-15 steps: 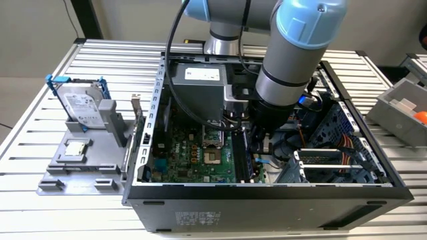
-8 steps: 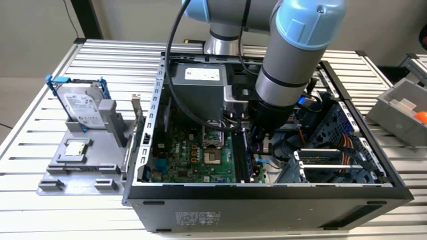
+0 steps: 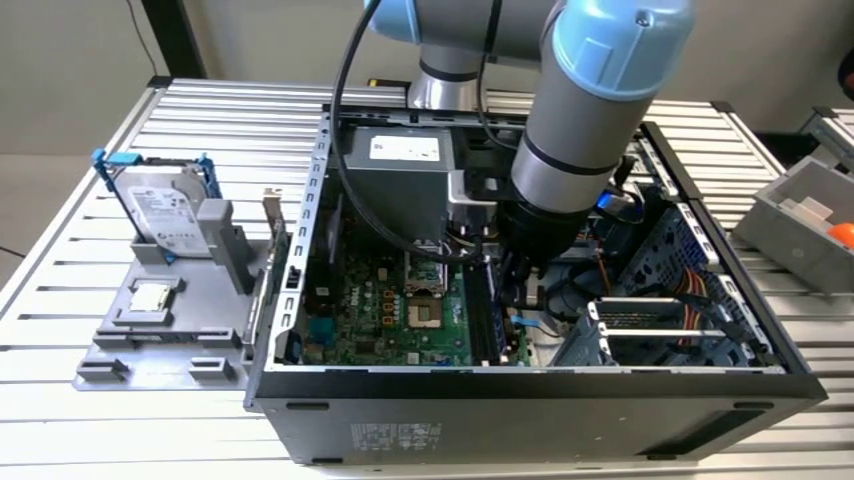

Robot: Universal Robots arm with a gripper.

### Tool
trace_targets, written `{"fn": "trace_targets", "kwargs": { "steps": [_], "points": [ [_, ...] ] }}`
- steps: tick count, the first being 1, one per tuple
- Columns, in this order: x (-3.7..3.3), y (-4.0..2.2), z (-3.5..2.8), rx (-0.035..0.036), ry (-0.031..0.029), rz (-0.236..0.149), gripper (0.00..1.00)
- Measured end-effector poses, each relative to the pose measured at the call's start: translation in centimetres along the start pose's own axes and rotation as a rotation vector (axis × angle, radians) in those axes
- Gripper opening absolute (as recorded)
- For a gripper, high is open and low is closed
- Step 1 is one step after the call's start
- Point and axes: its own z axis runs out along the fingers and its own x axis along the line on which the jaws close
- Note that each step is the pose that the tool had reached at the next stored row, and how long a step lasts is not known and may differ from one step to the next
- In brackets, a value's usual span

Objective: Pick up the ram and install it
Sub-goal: 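Press down the ram until it locks into place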

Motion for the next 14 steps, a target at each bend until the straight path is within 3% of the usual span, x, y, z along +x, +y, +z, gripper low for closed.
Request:
{"fn": "trace_targets", "kwargs": {
  "steps": [14],
  "points": [
    [0.02,0.04,-1.51,0.0001,0.0038,0.000,0.00]
  ]
}}
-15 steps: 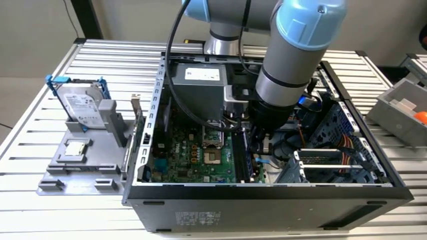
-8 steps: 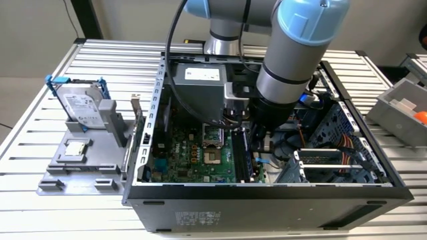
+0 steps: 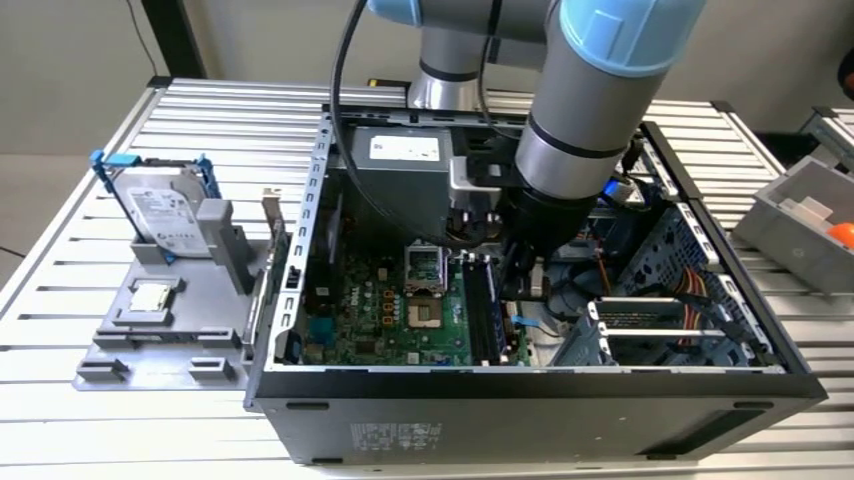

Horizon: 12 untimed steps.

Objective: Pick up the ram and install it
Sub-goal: 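Press down the ram until it locks into place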

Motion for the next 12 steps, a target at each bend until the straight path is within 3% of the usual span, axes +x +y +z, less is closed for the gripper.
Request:
{"fn": "trace_targets", "kwargs": {
  "steps": [12],
  "points": [
    [0.01,0.04,-1.39,0.0002,0.0027,0.000,0.00]
  ]
}}
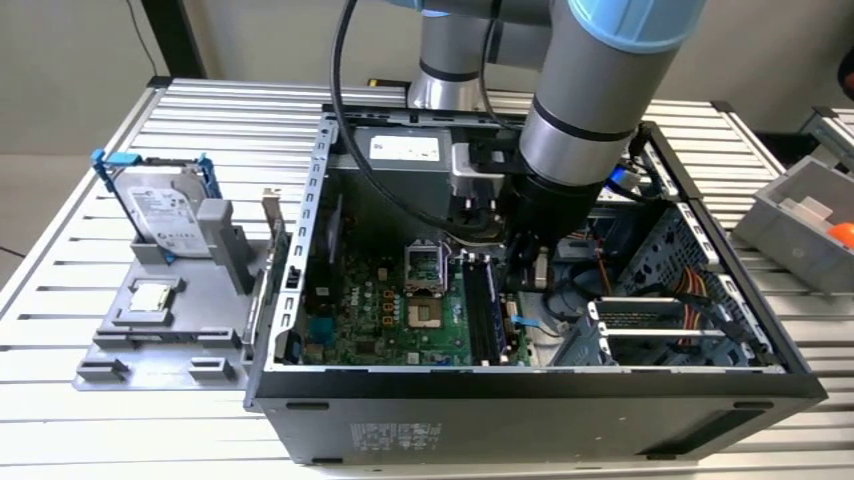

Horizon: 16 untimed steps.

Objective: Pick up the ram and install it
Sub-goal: 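Press down the ram until it locks into place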

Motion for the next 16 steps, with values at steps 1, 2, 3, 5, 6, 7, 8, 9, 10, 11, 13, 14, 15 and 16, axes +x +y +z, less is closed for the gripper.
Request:
{"fn": "trace_targets", "kwargs": {
  "steps": [1,2,3,5,6,7,8,9,10,11,13,14,15,16],
  "points": [
    [0.00,0.00,-0.14,0.0000,0.0004,0.000,0.00],
    [0.00,0.01,-0.27,0.0001,0.0011,0.000,0.00],
    [0.01,0.01,-0.39,0.0001,0.0012,0.000,0.00],
    [0.01,0.02,-0.61,0.0001,0.0019,0.000,0.00],
    [0.01,0.02,-0.73,0.0002,0.0020,0.000,0.00],
    [0.01,0.03,-0.89,0.0002,0.0020,0.000,0.00],
    [0.01,0.03,-1.09,0.0001,0.0023,0.000,0.00],
    [0.01,0.04,-1.27,0.0002,0.0026,0.000,0.00],
    [0.02,0.04,-1.41,0.0002,0.0027,0.000,0.00],
    [0.02,0.05,-1.53,0.0002,0.0028,0.000,0.00],
    [0.02,0.05,-1.74,0.0002,0.0028,0.000,0.00],
    [0.02,0.06,-1.89,0.0003,0.0029,0.000,0.00],
    [0.02,0.06,-2.06,0.0002,0.0031,0.000,0.00],
    [0.03,0.07,-2.22,0.0002,0.0032,0.000,0.00]
  ]
}}
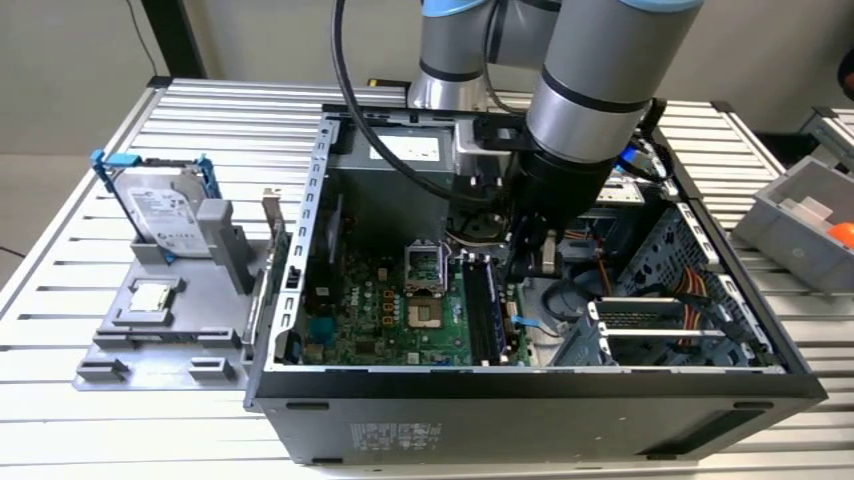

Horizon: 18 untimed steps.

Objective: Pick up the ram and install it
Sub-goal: 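Press down the ram until it locks into place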

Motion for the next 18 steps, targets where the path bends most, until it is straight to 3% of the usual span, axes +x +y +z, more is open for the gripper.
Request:
{"fn": "trace_targets", "kwargs": {
  "steps": [9,18],
  "points": [
    [0.01,0.03,-0.96,0.0000,0.0005,0.000,0.00],
    [0.02,0.03,-1.02,0.0003,0.0047,0.000,0.00]
  ]
}}
